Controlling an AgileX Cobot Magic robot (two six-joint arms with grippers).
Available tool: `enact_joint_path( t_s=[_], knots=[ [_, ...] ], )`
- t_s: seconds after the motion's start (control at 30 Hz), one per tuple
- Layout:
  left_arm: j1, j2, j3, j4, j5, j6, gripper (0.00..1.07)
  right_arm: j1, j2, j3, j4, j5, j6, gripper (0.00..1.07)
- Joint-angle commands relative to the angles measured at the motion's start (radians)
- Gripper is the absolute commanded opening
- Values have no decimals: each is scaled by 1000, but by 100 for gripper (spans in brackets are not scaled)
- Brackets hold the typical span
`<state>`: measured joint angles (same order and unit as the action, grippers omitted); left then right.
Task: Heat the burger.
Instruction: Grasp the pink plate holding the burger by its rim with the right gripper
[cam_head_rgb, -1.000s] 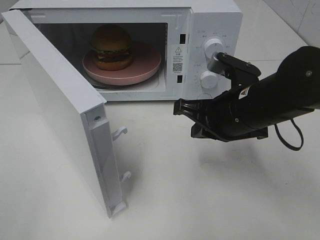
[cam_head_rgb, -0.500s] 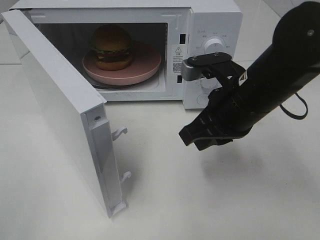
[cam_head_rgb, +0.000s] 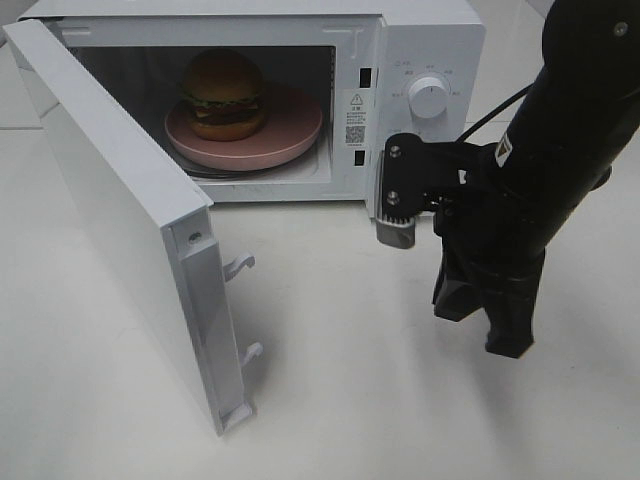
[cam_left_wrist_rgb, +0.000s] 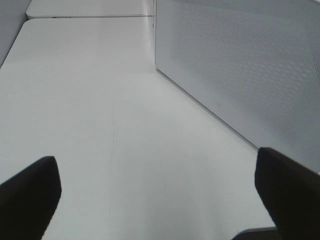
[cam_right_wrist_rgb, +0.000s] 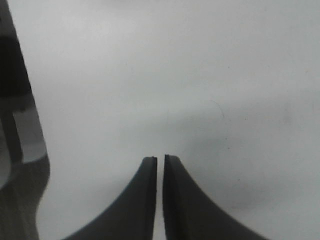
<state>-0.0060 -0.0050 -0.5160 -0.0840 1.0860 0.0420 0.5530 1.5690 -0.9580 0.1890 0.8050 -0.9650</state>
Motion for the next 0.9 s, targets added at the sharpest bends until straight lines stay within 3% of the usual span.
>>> enact_joint_path(
  t_s=[0.03,0.2,0.4,0.47,0.53,0.57,0.63,0.67,0.7,0.73,0.9],
  knots=[
    [2,-5,0,-7,-13,-5,98,-6,-8,-5,-26,24,-183,9],
    [2,-5,0,-7,-13,-5,98,-6,-8,-6,-41,15,-472,12],
    [2,-5,0,-7,-13,-5,98,-6,-8,-6,-60,-49,-542,25],
    [2,-5,0,-7,-13,-5,98,-6,-8,-6,-105,-83,-540,39],
    [2,-5,0,-7,-13,-5,98,-6,-8,-6,-118,-98,-533,45],
    [2,-5,0,-7,-13,-5,98,-6,-8,-6,-137,-123,-520,57],
    [2,-5,0,-7,-13,-5,98,-6,-8,-6,-143,-132,-508,63],
    [2,-5,0,-7,-13,-5,98,-4,-8,-6,-151,-149,-468,75],
    [2,-5,0,-7,-13,-5,98,-4,-8,-6,-151,-149,-468,75],
    [2,-5,0,-7,-13,-5,98,-3,-8,-6,-154,-158,-429,88],
    [2,-5,0,-7,-13,-5,98,-3,-8,-6,-168,-183,-391,97]
  ],
)
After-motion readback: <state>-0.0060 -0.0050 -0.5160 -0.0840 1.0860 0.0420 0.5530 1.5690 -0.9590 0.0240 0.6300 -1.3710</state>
